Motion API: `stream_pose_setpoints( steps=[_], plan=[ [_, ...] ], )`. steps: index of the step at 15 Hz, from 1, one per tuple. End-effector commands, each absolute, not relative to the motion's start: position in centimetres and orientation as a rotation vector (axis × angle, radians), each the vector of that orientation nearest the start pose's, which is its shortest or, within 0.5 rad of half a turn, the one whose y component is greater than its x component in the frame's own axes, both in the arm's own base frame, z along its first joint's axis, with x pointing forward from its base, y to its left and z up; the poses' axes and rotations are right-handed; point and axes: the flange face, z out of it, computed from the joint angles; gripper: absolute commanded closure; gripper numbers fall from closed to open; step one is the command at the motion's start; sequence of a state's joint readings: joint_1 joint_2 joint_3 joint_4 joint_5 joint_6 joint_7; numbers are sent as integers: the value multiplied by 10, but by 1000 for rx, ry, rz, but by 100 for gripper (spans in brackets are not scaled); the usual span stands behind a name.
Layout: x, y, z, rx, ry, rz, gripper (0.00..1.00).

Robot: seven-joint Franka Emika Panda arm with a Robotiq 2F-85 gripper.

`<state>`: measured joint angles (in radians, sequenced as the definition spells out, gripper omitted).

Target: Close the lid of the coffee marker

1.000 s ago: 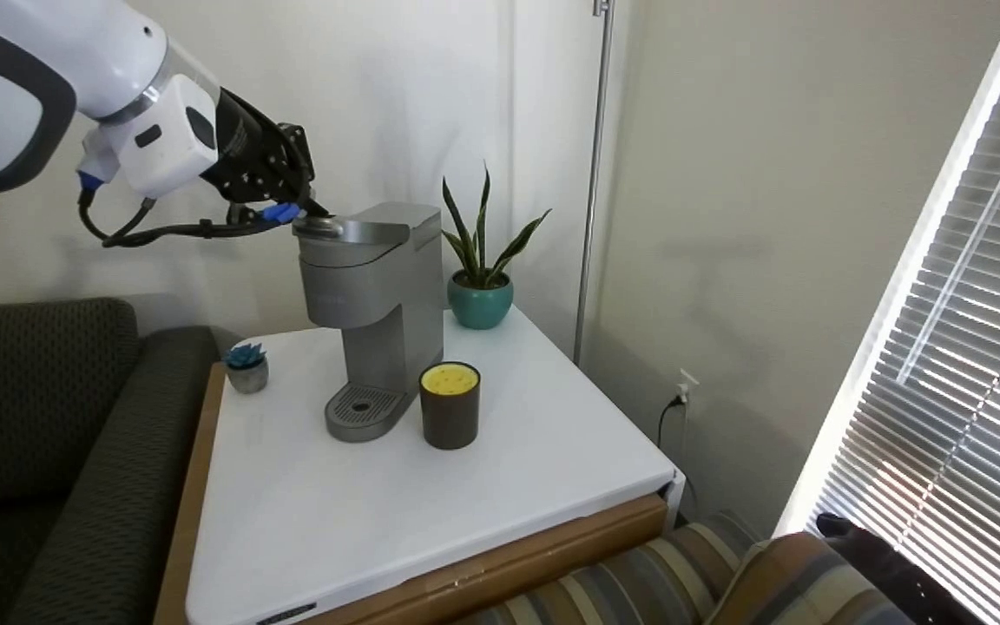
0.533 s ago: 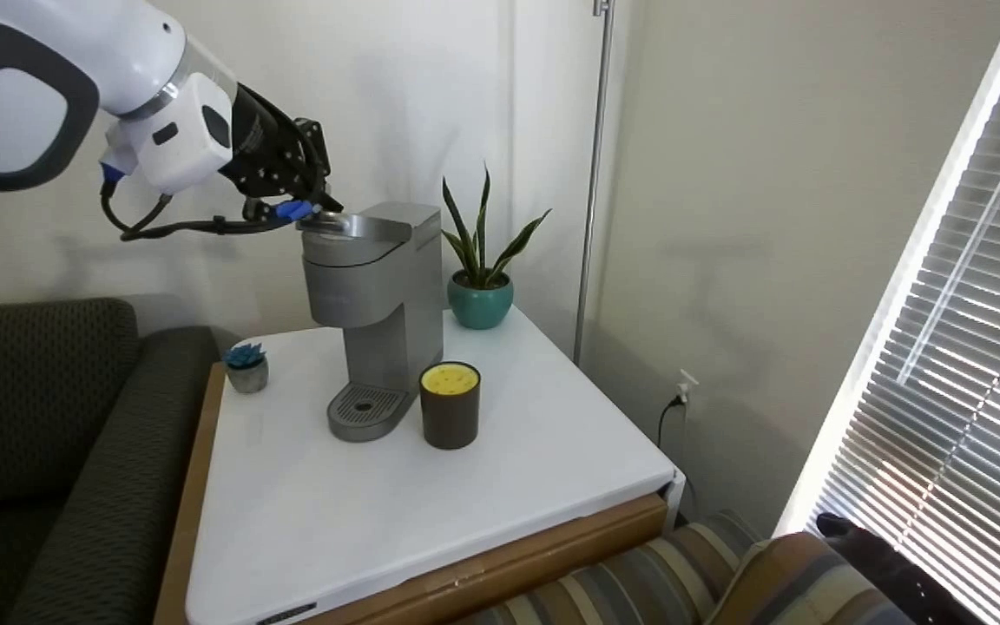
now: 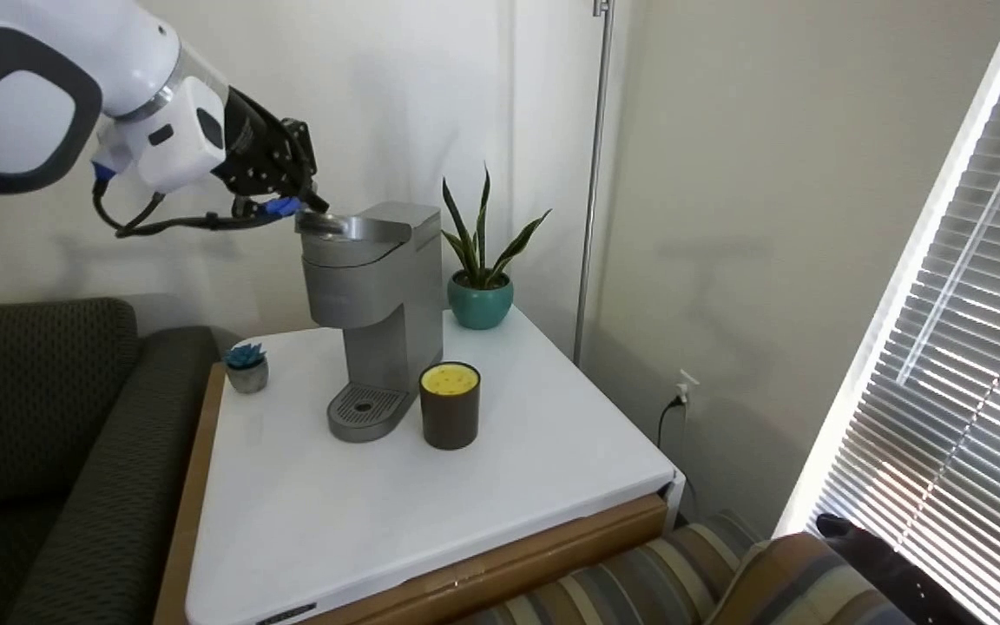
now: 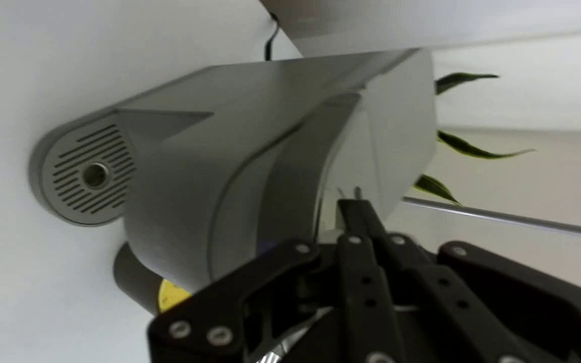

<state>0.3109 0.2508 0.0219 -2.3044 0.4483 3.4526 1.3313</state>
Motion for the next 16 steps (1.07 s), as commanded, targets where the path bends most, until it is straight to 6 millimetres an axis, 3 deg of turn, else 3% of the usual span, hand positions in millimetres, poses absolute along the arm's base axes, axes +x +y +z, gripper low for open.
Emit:
stream_pose_setpoints(
  steps=[1, 4, 9, 13, 16],
  plan=[
    [531, 138, 297, -1870, 1606, -660, 100],
    [538, 125, 323, -1872, 1548, -766, 100],
    [551, 111, 343, -1938, 1465, -919, 100],
    [556, 118, 360, -1986, 1389, -1021, 100],
    [547, 121, 357, -2031, 1377, -1058, 100]
  ],
)
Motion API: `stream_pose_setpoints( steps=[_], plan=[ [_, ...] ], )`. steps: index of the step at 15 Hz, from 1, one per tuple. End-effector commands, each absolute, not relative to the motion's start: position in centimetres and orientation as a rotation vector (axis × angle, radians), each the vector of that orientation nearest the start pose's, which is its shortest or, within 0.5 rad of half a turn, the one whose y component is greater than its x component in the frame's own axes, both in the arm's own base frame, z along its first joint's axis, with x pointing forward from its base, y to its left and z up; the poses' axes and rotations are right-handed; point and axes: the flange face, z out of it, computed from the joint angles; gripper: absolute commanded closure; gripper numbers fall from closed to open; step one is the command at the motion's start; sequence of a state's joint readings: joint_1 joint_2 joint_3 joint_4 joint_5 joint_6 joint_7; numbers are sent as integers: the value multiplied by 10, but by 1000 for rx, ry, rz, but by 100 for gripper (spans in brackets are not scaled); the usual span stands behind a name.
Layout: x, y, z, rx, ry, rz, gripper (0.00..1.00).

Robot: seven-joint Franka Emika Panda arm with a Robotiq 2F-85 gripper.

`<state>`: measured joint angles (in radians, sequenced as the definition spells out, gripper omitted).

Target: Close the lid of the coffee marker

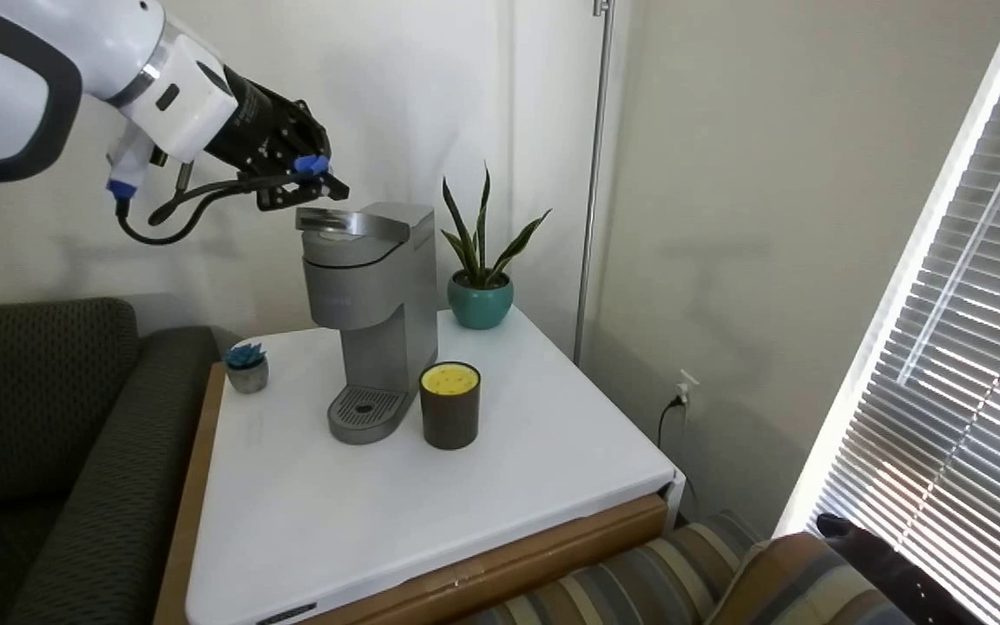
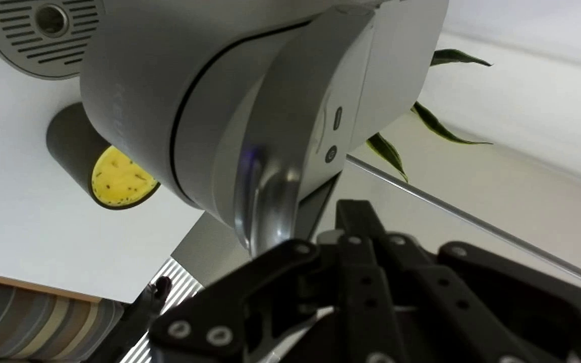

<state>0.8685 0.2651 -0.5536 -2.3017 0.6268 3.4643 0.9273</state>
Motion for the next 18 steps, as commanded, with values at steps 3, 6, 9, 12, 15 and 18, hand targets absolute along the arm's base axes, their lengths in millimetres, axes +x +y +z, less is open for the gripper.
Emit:
stream_pose_setpoints(
  steps=[3, 6, 9, 12, 15, 18],
  plan=[
    [542, 119, 357, -2073, 1384, -1083, 100],
    [538, 118, 368, -2072, 1388, -1125, 100],
    [536, 118, 379, -2078, 1388, -1113, 100],
    [539, 117, 384, -2094, 1419, -1003, 100],
    [546, 111, 390, -2117, 1479, -918, 100],
    [551, 108, 401, -2116, 1544, -863, 100]
  ],
)
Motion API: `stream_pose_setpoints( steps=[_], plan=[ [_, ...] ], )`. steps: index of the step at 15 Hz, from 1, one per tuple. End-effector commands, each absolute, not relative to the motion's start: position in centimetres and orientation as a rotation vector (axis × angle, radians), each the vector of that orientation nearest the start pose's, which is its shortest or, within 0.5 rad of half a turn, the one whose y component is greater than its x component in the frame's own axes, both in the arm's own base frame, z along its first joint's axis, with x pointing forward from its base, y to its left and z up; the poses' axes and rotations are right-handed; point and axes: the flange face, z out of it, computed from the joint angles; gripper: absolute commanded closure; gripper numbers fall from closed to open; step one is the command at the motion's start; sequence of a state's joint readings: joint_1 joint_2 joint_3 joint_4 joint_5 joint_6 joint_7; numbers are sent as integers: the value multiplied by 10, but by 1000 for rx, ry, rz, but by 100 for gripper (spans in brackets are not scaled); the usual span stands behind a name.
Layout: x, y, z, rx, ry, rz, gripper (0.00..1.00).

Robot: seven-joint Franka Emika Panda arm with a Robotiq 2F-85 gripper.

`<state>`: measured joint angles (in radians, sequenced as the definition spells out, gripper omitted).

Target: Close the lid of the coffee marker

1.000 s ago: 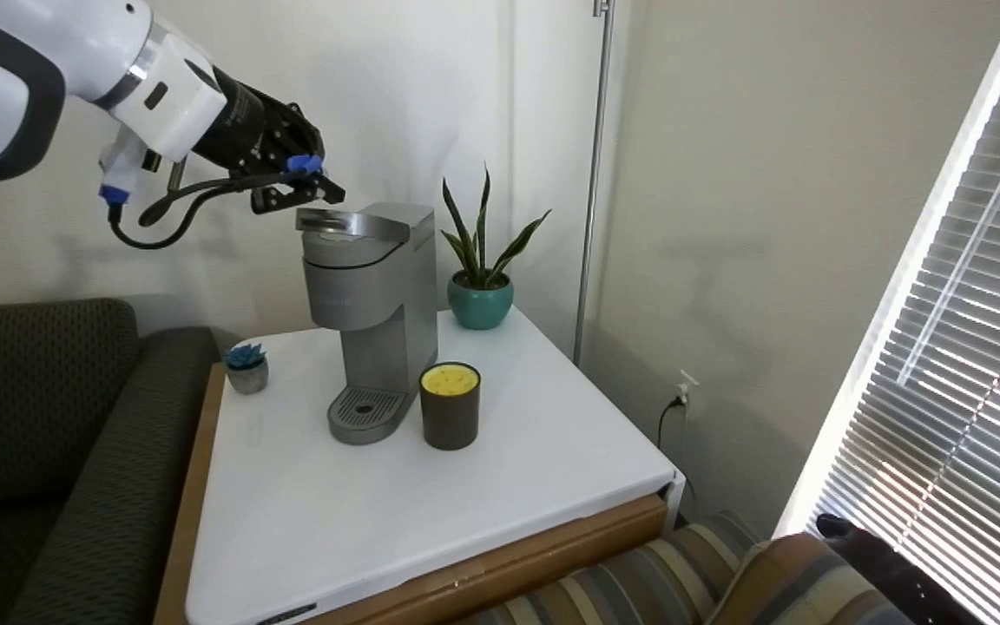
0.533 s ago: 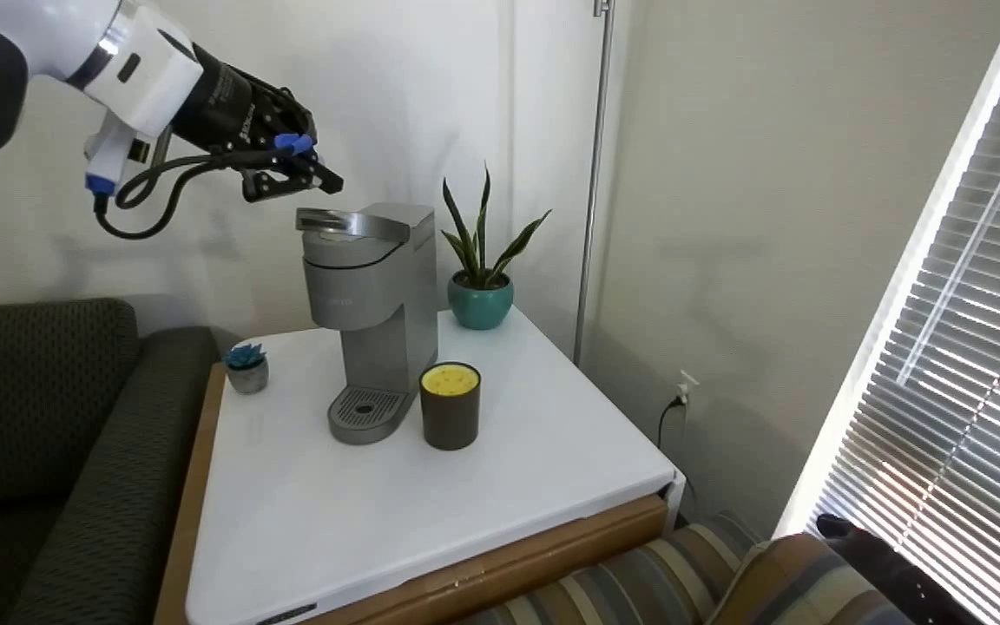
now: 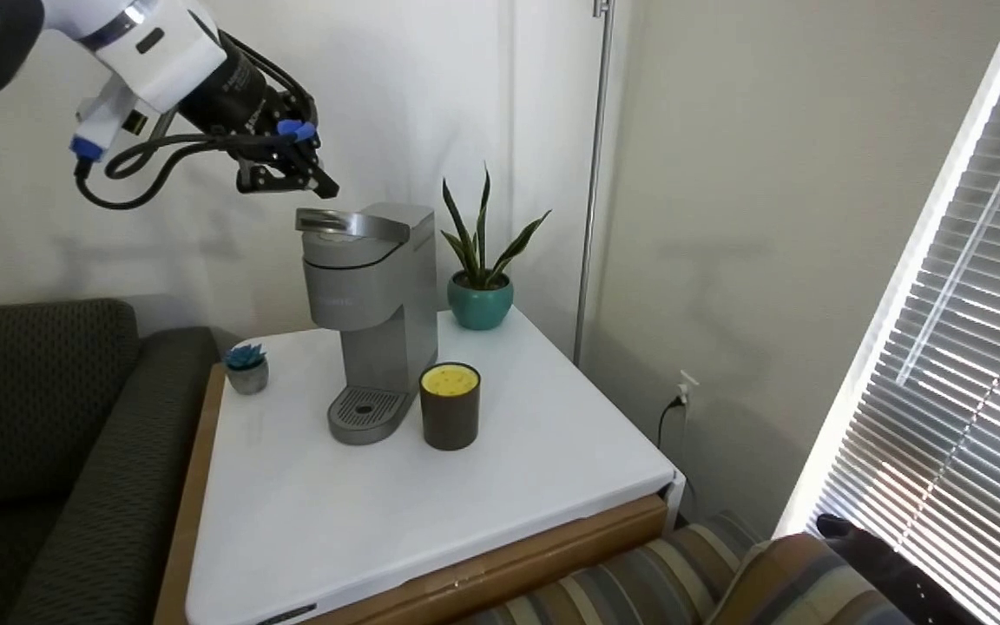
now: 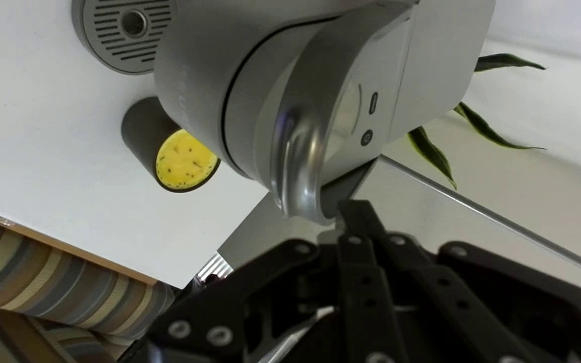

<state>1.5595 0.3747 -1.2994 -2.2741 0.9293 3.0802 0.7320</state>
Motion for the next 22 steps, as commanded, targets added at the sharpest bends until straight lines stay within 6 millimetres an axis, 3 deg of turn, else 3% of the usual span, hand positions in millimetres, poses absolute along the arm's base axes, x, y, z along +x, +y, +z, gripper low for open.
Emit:
stream_pose_setpoints(
  steps=[1, 7, 13, 17, 22],
  plan=[
    [551, 109, 405, -2115, 1558, -849, 100],
    [555, 120, 416, -2130, 1613, -789, 100],
    [555, 125, 399, -2151, 1660, -744, 100],
    [555, 129, 377, -2169, 1672, -691, 100],
    [559, 123, 359, -2157, 1691, -644, 100]
  ],
)
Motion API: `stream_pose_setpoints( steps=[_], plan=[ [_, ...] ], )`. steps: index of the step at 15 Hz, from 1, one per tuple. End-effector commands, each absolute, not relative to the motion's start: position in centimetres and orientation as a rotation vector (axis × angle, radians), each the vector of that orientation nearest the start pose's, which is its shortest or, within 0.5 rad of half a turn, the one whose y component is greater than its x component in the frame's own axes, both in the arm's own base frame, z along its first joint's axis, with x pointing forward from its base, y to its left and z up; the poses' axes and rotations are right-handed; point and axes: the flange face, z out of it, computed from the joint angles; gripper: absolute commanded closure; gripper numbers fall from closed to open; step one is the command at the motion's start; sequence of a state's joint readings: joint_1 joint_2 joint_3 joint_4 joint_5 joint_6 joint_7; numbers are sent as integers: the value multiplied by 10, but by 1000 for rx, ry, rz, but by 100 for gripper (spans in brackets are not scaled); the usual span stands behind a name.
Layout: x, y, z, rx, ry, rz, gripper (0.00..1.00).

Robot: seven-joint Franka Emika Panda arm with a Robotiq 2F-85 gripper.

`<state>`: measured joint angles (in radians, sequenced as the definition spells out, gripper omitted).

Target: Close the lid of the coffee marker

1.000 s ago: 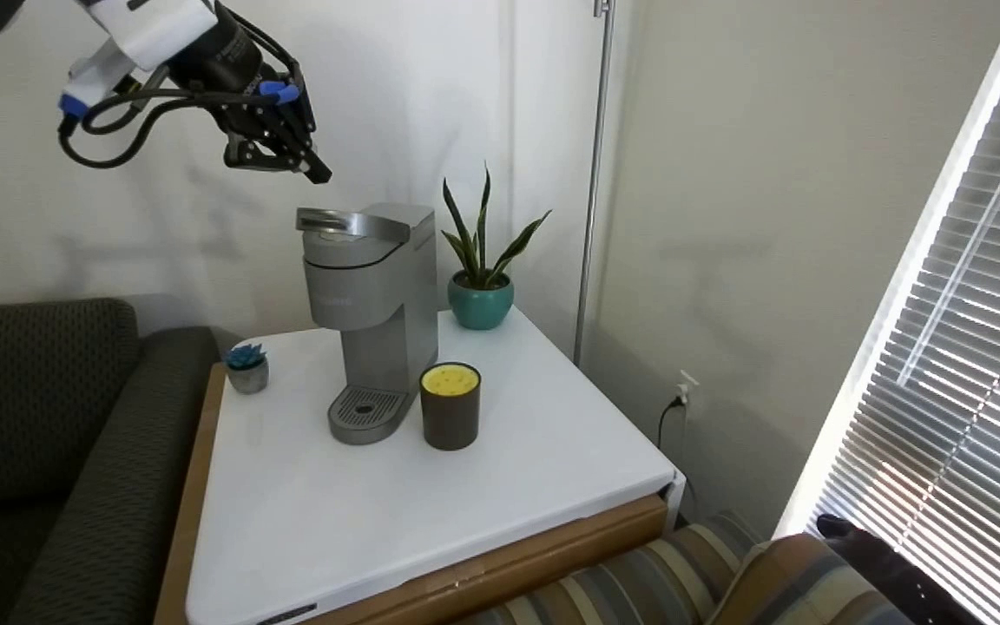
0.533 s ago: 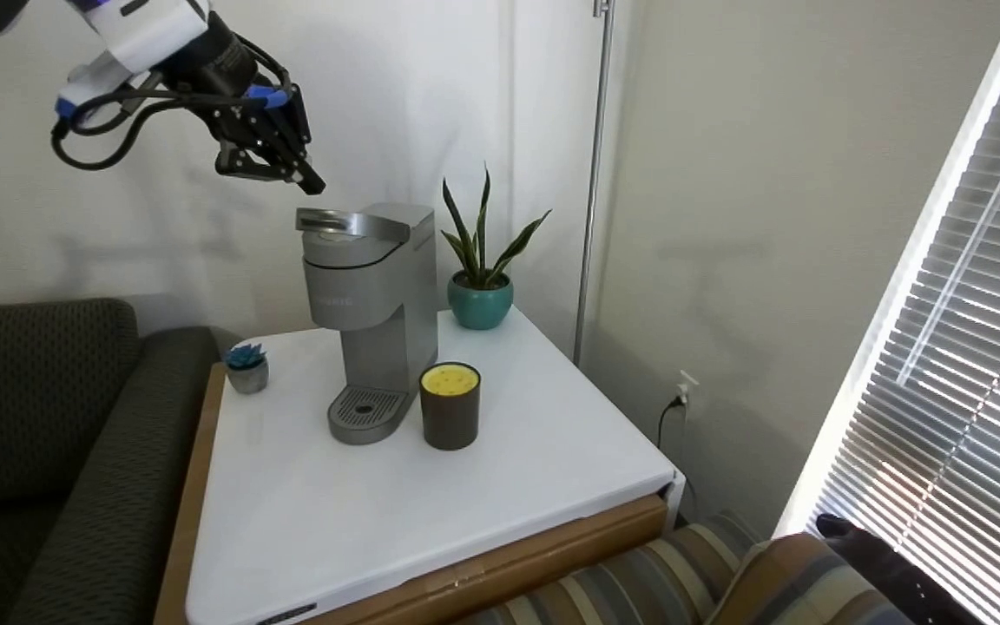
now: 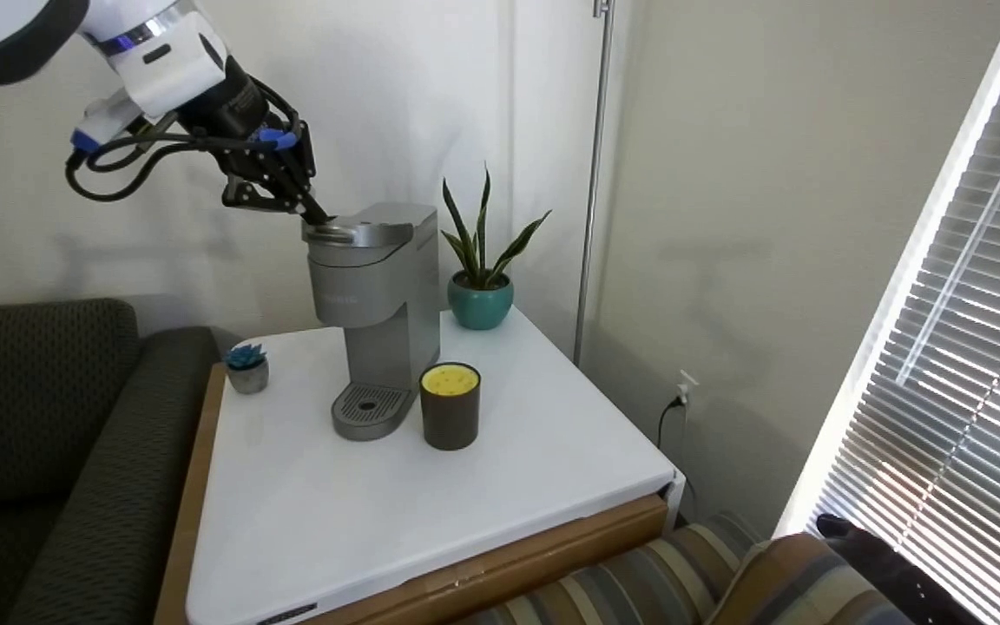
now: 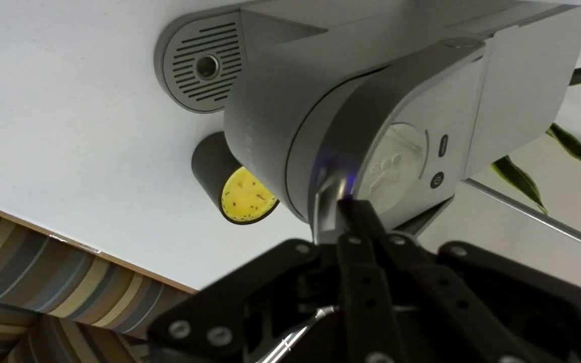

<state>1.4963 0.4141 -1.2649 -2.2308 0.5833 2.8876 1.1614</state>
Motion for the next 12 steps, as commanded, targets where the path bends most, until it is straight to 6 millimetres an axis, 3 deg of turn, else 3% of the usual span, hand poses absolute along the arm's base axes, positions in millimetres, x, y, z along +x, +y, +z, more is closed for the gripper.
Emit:
stream_pose_setpoints(
  steps=[1, 6, 12],
  plan=[
    [559, 121, 356, -2152, 1697, -629, 100],
    [560, 111, 324, -2149, 1768, -580, 100],
    [562, 107, 323, -2071, 1796, -584, 100]
  ],
)
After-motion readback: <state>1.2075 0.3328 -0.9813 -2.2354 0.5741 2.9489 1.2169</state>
